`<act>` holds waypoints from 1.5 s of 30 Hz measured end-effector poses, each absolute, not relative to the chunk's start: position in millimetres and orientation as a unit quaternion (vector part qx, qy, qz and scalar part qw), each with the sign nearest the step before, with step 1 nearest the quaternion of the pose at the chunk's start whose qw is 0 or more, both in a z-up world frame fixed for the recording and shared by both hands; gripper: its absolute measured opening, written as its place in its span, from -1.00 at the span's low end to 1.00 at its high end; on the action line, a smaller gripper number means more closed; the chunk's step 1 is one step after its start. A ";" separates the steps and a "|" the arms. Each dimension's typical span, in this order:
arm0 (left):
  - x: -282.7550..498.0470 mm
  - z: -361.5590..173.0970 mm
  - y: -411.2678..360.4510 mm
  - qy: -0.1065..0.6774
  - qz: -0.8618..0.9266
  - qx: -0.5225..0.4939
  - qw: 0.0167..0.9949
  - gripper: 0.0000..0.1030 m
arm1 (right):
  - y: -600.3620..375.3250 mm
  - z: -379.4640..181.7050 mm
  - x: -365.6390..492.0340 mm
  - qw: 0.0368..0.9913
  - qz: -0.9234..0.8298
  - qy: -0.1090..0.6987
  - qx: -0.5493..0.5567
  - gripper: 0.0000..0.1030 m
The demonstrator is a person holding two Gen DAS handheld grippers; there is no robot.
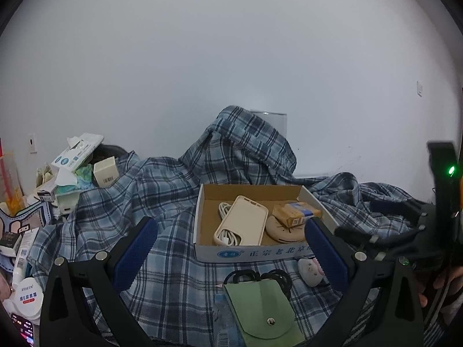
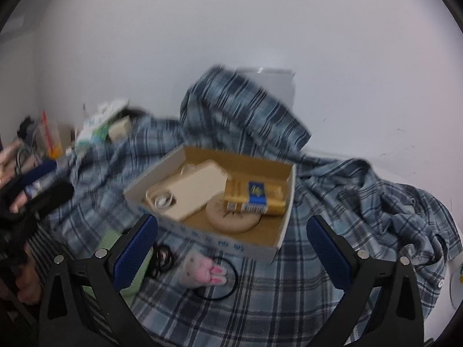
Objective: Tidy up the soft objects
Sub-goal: 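Withdraw both tools and move the right tool to the pink bunny keychain, then grasp the bunny keychain with the right tool while the left tool grasps the green pouch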
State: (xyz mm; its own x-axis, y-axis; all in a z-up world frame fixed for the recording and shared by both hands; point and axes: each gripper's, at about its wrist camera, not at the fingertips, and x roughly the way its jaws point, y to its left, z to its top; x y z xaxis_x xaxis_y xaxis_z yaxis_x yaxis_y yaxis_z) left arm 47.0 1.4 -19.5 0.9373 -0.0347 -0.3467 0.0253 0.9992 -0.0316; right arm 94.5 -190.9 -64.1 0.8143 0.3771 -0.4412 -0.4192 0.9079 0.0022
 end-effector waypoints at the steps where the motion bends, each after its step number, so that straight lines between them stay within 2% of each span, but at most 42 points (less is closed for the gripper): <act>1: 48.3 -20.2 2.3 0.180 -0.013 -0.015 0.984 1.00 | -186.4 -68.4 97.3 0.947 0.211 0.234 -0.060 0.92; 9: 53.9 -24.6 9.6 0.196 -0.002 -0.032 0.980 1.00 | -158.6 -107.7 114.7 0.907 0.239 0.326 -0.116 0.47; 11: 52.9 -24.6 10.7 0.194 0.000 -0.034 0.980 1.00 | -154.9 -114.7 117.5 0.900 0.242 0.342 -0.123 0.29; 17: 52.4 -24.1 10.5 0.192 -0.001 -0.032 0.981 1.00 | -150.0 -125.2 124.0 0.885 0.249 0.372 -0.130 -0.11; 19: 52.5 -23.8 10.0 0.192 0.000 -0.031 0.981 1.00 | -148.1 -127.5 124.3 0.880 0.255 0.377 -0.133 -0.16; 24: 52.2 -24.3 9.5 0.191 0.001 -0.032 0.981 1.00 | -145.4 -127.9 122.0 0.877 0.266 0.375 -0.138 -0.45; 31: 55.4 -25.9 9.7 0.209 0.000 -0.029 0.978 1.00 | -151.4 -112.2 111.2 0.897 0.258 0.330 -0.137 -0.50; 38: 65.0 -25.7 4.3 0.295 -0.010 -0.030 0.955 1.00 | -174.7 -71.9 96.2 0.919 0.240 0.292 -0.113 -0.49; 45: 74.0 -63.4 -28.0 0.385 0.043 -0.009 0.922 1.00 | -185.1 -68.5 80.4 0.928 0.223 0.275 -0.114 -0.49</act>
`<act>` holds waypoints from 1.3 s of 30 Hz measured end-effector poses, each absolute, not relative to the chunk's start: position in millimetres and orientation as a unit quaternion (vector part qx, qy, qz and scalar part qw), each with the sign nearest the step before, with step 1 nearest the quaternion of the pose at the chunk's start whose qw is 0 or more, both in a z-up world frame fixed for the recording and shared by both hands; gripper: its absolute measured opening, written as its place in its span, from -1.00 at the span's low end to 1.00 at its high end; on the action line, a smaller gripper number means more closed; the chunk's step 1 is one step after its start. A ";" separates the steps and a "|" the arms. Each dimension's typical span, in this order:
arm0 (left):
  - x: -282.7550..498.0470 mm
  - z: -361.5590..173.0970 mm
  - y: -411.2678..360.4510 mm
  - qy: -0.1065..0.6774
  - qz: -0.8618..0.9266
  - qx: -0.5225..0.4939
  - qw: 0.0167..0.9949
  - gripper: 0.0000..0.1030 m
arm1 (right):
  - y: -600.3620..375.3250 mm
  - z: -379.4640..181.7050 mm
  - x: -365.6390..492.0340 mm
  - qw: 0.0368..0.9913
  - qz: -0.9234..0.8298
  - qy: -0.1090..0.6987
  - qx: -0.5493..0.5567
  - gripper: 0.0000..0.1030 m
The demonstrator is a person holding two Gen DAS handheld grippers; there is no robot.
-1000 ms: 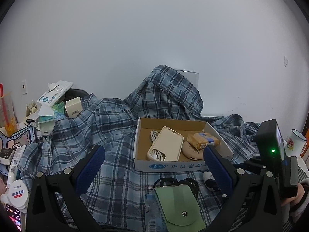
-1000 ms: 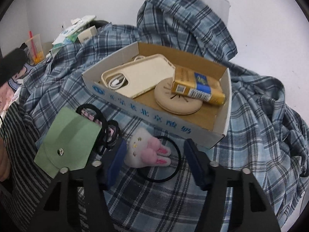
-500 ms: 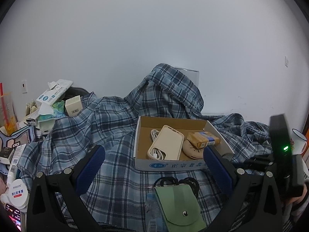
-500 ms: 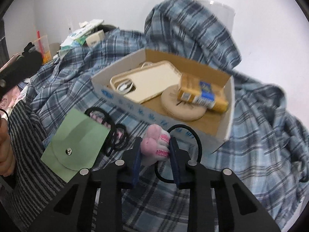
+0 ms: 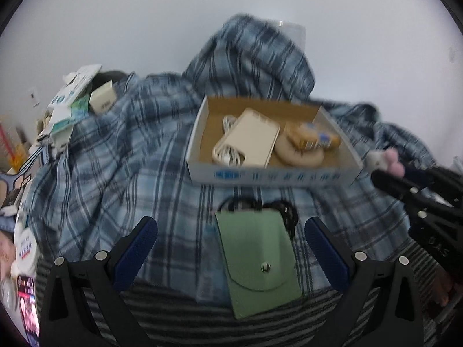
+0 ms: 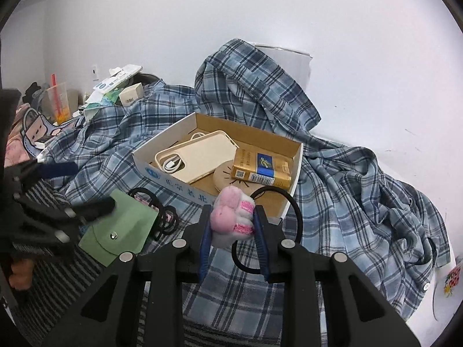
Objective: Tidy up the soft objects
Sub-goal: 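Grasp the bunny keychain with the right tool while the left tool grasps the green pouch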
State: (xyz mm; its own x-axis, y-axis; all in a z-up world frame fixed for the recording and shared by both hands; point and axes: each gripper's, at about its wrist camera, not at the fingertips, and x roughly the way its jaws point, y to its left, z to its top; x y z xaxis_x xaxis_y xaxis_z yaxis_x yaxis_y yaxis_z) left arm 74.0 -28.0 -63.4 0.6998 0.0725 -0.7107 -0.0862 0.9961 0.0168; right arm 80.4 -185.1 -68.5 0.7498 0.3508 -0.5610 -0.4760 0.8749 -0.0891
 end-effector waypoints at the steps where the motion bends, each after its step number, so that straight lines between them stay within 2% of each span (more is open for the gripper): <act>1: 75.5 -66.9 -32.1 0.392 0.051 -0.002 0.919 1.00 | -184.4 -70.7 79.8 0.929 0.222 0.274 -0.116 -0.49; 7: 90.7 -79.7 -47.4 0.430 0.068 0.052 0.899 1.00 | -183.2 -84.2 83.2 0.924 0.225 0.284 -0.120 -0.49; 14: 111.0 -101.9 -51.7 0.482 0.078 0.063 0.871 1.00 | -188.7 -90.5 84.9 0.928 0.210 0.291 -0.104 -0.49; 20: 115.4 -105.1 -51.6 0.493 0.078 0.068 0.864 0.98 | -188.5 -91.7 86.1 0.927 0.210 0.294 -0.103 -0.49; 25: 113.4 -104.5 -44.2 0.494 0.077 0.067 0.863 0.66 | -188.7 -90.0 82.4 0.929 0.211 0.287 -0.104 -0.49; 27: 112.0 -103.9 -36.4 0.498 0.076 0.064 0.861 0.41 | -189.4 -90.6 84.7 0.928 0.211 0.291 -0.101 -0.49; 31: 107.1 -98.9 -18.7 0.497 0.067 0.047 0.864 0.28 | -190.8 -90.7 86.1 0.927 0.211 0.295 -0.096 -0.49; 33: 103.8 -94.5 -9.7 0.491 0.055 0.028 0.869 0.02 | -190.1 -91.1 85.6 0.927 0.210 0.295 -0.097 -0.49; 38: 98.1 -88.4 3.5 0.471 0.020 -0.008 0.882 -0.29 | -189.6 -91.9 86.6 0.927 0.209 0.297 -0.097 -0.49; 39: 95.7 -87.3 5.1 0.463 0.014 -0.015 0.886 -0.48 | -190.5 -92.2 87.8 0.926 0.210 0.297 -0.097 -0.49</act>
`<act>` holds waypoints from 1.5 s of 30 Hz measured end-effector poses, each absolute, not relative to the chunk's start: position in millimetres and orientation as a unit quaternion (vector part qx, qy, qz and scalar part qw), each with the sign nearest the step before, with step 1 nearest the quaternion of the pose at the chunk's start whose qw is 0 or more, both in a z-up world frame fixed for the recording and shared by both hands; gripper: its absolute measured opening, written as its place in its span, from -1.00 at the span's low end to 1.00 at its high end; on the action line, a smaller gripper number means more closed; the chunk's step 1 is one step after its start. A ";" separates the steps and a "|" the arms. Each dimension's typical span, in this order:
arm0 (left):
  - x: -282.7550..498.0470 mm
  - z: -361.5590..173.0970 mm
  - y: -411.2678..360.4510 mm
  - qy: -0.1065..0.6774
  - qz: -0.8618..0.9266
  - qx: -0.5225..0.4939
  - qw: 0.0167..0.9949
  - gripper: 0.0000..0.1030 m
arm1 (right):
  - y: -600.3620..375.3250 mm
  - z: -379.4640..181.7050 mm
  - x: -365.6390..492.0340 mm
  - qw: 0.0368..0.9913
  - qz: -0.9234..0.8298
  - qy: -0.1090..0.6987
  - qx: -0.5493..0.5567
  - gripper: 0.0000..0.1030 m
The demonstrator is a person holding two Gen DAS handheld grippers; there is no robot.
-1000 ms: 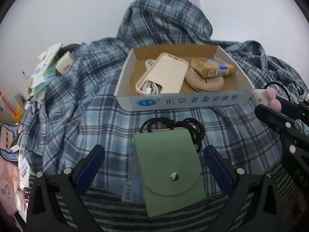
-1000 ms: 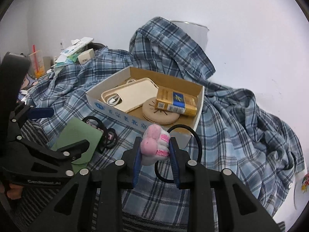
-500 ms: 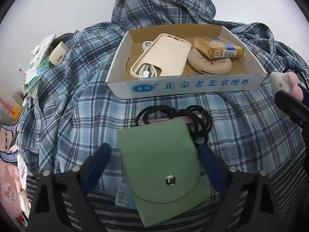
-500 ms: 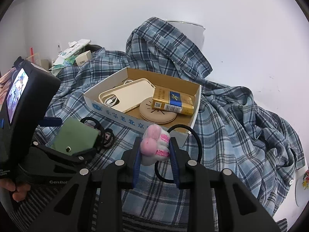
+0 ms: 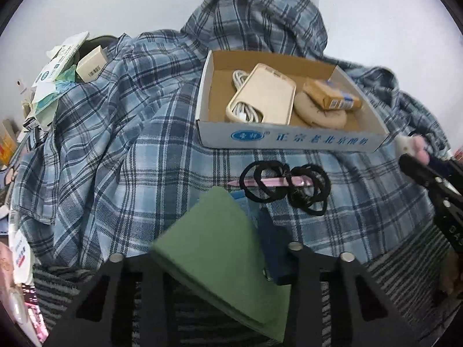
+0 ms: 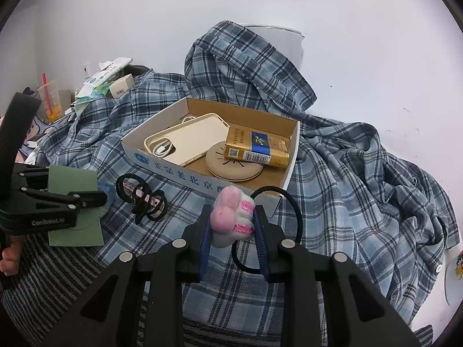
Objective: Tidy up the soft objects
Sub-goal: 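Grasp the bunny keychain with the right tool while the left tool grasps the green pouch, then carry the pouch and keychain over the box and release both inside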
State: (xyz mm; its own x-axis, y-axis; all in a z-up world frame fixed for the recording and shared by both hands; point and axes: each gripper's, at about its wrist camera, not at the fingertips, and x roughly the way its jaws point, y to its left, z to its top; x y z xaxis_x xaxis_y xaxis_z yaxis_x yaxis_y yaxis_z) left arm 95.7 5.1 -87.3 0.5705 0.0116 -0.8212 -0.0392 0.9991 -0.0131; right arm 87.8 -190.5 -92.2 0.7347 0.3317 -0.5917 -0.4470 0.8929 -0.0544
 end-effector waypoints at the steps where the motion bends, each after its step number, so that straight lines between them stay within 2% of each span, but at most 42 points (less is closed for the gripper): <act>1: 93.0 -85.9 6.8 0.455 0.007 -0.021 0.890 -0.50 | -190.8 -92.2 87.9 0.926 0.210 0.297 -0.096 -0.49; 6: 77.8 -71.4 9.4 0.404 -0.005 -0.029 0.914 -0.76 | -191.5 -92.4 87.9 0.926 0.211 0.297 -0.095 -0.49; 8: 70.4 -60.5 6.1 0.373 -0.013 -0.021 0.928 -0.80 | -191.8 -92.4 88.4 0.926 0.211 0.298 -0.095 -0.49; 17: 38.1 -29.0 -25.9 0.249 -0.041 0.048 0.966 -0.81 | -194.6 -86.8 81.4 0.935 0.213 0.270 -0.090 -0.49; 22: 37.8 -36.2 -36.2 0.245 -0.044 0.058 0.967 -0.81 | -194.3 -79.8 71.5 0.942 0.220 0.236 -0.091 -0.49; 29: 31.7 -30.0 -30.8 0.230 -0.045 0.039 0.971 -0.81 | -193.9 -79.2 72.1 0.943 0.219 0.235 -0.088 -0.49; 35: 27.6 -0.9 -26.1 0.220 -0.048 0.011 0.974 -0.81 | -194.3 -71.6 72.5 0.946 0.206 0.233 -0.094 -0.49; 40: 47.7 31.7 -29.1 0.214 -0.068 0.026 0.974 -0.81 | -191.0 -38.5 77.1 0.950 0.204 0.221 -0.086 -0.49; 45: 86.5 61.3 -28.3 0.197 -0.060 0.039 0.978 -0.81 | -178.0 11.8 88.9 0.963 0.180 0.176 -0.096 -0.49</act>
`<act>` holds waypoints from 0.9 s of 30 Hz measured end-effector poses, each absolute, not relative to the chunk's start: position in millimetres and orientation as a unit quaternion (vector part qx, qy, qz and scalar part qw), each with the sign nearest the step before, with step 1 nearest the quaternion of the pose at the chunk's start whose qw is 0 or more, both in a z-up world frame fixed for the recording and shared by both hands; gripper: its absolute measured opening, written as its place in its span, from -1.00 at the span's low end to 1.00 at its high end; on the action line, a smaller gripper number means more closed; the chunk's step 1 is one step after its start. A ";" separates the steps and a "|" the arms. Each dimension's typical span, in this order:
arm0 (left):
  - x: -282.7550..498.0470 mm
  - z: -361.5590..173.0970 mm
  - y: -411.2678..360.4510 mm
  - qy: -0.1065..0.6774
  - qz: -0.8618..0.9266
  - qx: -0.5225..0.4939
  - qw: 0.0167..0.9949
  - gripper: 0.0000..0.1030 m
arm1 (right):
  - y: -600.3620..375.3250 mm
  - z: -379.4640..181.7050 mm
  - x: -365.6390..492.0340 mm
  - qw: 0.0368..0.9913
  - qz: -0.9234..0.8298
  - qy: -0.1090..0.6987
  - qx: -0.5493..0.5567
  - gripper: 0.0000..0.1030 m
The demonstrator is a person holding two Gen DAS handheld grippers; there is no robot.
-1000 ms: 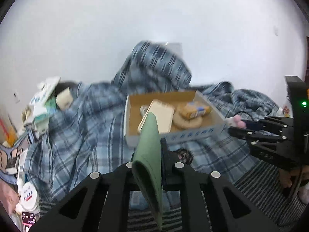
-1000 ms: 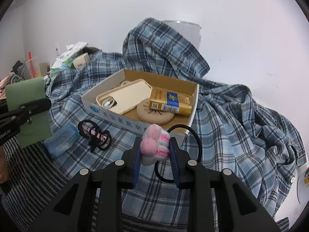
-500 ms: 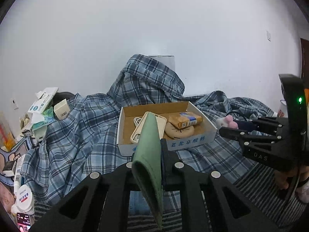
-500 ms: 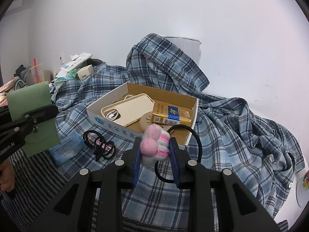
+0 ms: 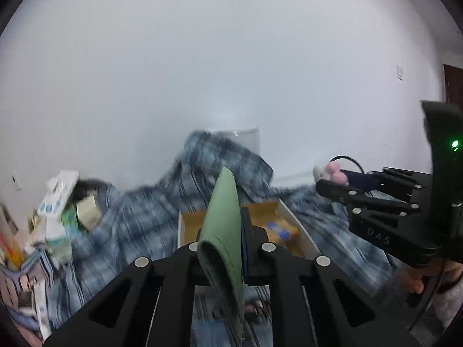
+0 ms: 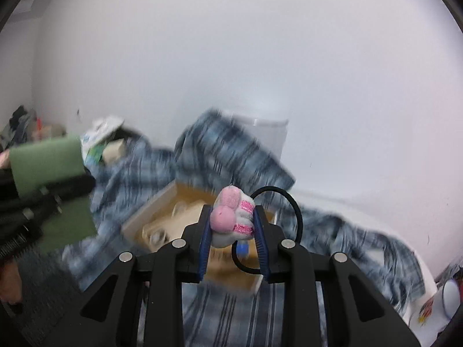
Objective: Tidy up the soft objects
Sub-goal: 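Carry the pouch and keychain over the box and release both inside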
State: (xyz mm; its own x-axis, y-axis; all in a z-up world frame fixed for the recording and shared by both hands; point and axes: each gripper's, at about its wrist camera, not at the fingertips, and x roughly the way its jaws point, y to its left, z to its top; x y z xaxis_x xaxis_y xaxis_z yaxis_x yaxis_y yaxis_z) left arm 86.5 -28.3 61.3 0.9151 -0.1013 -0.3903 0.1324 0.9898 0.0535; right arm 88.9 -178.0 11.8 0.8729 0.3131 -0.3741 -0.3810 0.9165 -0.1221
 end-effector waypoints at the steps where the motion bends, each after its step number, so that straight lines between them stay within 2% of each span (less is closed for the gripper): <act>1: 95.0 66.1 -26.3 0.200 -0.054 0.035 0.978 -0.81 | -176.3 21.3 94.3 0.965 0.175 0.171 -0.091 -0.49; 6: 141.7 83.4 -17.9 0.196 -0.050 0.018 0.979 -0.81 | -161.1 47.1 137.4 0.972 0.140 0.172 -0.079 -0.49; 10: 176.0 72.1 -12.5 0.224 -0.043 0.011 0.974 -0.81 | -160.7 42.6 175.1 0.969 0.140 0.198 -0.039 -0.49; 18: 227.5 10.0 -7.3 0.325 -0.076 -0.032 0.942 -0.81 | -155.6 2.5 206.6 0.960 0.157 0.231 -0.022 -0.49; 27: 245.6 -32.8 -18.7 0.372 -0.097 -0.021 0.923 -0.80 | -148.3 -50.8 219.8 0.942 0.174 0.283 -0.043 -0.49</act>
State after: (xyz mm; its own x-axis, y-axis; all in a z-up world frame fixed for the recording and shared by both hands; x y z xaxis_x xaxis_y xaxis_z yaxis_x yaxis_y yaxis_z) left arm 245.6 -18.7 -32.8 0.7044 -0.1946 -0.6826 0.1636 0.9803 -0.1106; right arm 219.8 -148.3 -50.8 0.7794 0.3043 -0.5477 -0.3530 0.9355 0.0175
